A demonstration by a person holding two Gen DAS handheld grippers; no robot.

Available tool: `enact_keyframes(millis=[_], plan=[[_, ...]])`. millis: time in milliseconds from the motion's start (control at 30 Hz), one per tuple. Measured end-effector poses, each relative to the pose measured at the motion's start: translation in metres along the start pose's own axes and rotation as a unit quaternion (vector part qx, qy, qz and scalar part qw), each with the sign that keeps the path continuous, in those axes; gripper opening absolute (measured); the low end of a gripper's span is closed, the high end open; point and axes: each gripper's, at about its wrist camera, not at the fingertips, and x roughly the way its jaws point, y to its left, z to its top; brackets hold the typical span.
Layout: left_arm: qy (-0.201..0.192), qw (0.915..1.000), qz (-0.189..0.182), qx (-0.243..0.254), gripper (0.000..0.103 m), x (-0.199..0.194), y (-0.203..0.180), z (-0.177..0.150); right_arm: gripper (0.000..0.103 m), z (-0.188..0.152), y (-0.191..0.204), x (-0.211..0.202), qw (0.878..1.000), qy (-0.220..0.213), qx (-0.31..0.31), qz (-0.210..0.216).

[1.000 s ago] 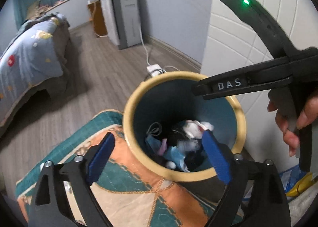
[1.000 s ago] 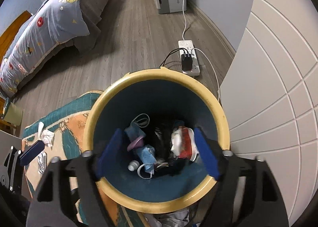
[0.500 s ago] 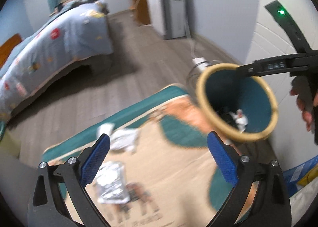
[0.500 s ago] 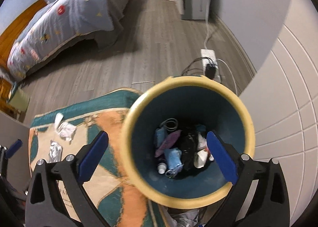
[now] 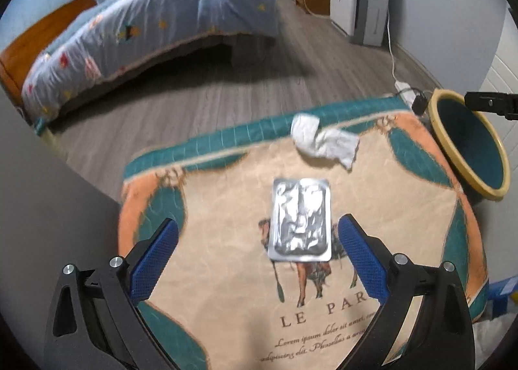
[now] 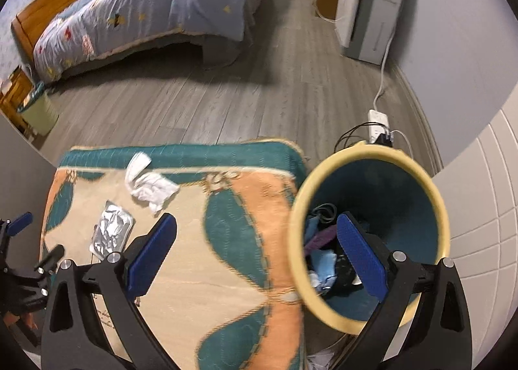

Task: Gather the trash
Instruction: 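Move both open tools back over the blister pack and tissue, then grasp the silver blister pack with the left tool while the right tool grasps the white tissue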

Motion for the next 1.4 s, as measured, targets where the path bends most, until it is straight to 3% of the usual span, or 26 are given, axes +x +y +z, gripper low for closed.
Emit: enact_keyframes(millis=[200,400,533,767,867,1000,1200,1300,1400], plan=[[0.044,0.9988,-0.022,0.007,0.098,0.031,-0.011,-0.015,0.097,-0.007,0.039,0.031,0.998,0.022,-0.059,-0.007],[0.063,0.9969,-0.043,0.016,0.098,0.061,-0.025,-0.017,0.097,-0.001,0.061,0.061,0.994,0.019,-0.103,-0.001],[0.073,0.9965,-0.034,0.025,0.098,0.081,-0.031,-0.016,0.090,0.002,0.074,0.081,0.993,0.022,-0.117,0.015],[0.078,0.9951,-0.052,0.031,0.098,0.099,-0.029,-0.008,0.084,0.008,0.089,0.105,0.989,0.027,-0.146,0.025],[0.076,0.9946,-0.067,0.025,0.093,0.102,-0.022,-0.006,0.083,0.013,0.094,0.114,0.989,0.030,-0.140,0.037],[0.063,0.9951,-0.068,0.033,0.070,0.100,-0.012,-0.002,0.083,0.014,0.105,0.123,0.988,0.033,-0.146,0.049],[0.062,0.9960,-0.063,0.005,0.069,0.104,0.012,0.000,0.083,0.013,0.136,0.135,0.982,0.040,-0.170,0.074],[0.061,0.9963,-0.061,0.009,0.069,0.105,0.016,0.000,0.083,0.011,0.149,0.143,0.978,0.041,-0.193,0.061],[0.062,0.9961,-0.061,0.009,0.069,0.105,0.017,-0.002,0.051,0.008,0.151,0.151,0.977,0.052,-0.199,0.052]])
